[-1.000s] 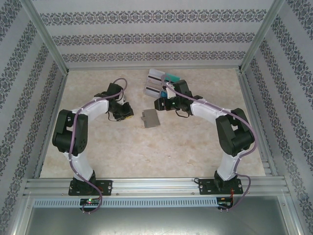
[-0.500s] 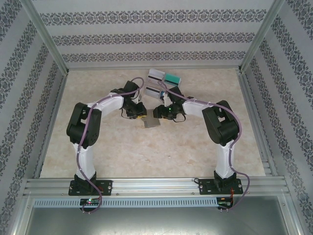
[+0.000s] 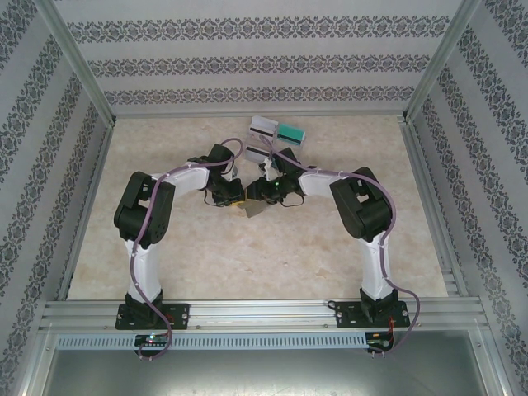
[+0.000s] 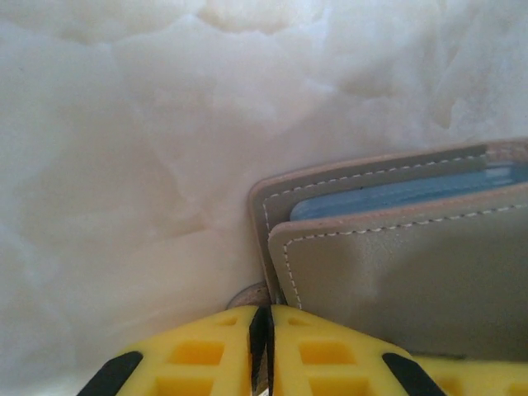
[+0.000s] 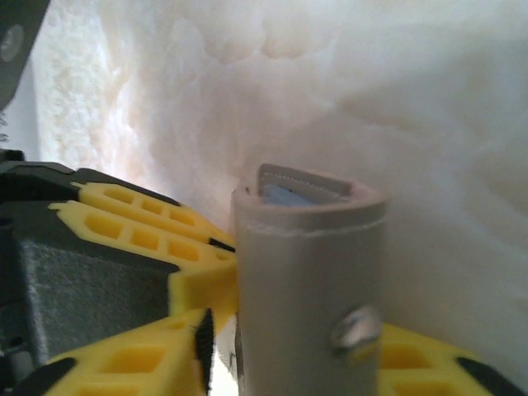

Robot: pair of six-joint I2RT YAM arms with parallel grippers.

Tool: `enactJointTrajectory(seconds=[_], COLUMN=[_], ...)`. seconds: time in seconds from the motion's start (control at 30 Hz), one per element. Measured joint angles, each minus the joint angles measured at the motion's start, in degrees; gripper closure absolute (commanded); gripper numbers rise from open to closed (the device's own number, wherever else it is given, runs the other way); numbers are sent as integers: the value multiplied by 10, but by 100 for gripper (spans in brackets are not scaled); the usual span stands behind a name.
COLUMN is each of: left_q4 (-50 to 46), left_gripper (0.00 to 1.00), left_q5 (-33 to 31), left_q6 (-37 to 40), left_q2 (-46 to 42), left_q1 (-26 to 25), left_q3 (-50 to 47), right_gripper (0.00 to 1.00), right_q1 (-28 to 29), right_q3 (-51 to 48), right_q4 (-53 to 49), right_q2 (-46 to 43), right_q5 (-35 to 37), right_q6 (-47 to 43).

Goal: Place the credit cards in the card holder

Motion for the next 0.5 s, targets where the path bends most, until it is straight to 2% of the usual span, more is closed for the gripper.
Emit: enactJointTrajectory(seconds=[0.07, 0.13, 0.2, 0.3, 0.4, 0.5], left_q4=[1, 0, 0, 2, -5, -15], left_gripper=[86, 86, 83, 73, 71, 71], left_q5=[0, 0, 1, -1, -22, -43], left_q6=[0, 0, 0, 0, -2, -2], left_q2=[0, -1, -1, -10, -32, -53], left_q1=[0, 1, 2, 3, 9, 26], left_q3=[-1, -1, -1, -5, -23, -41], right_gripper=[84, 92, 95, 96, 96, 96], right_q1=[1, -3, -5, -7, -6, 4], right_q3=[-6, -11, -18, -31, -33, -6], right_q4=[16, 24, 33, 22, -55, -174], right_q2=[0, 0, 0, -17, -62, -117], right_q5=[-12, -18, -21, -6, 59, 175], right_q6=[13, 22, 27, 10, -43, -118])
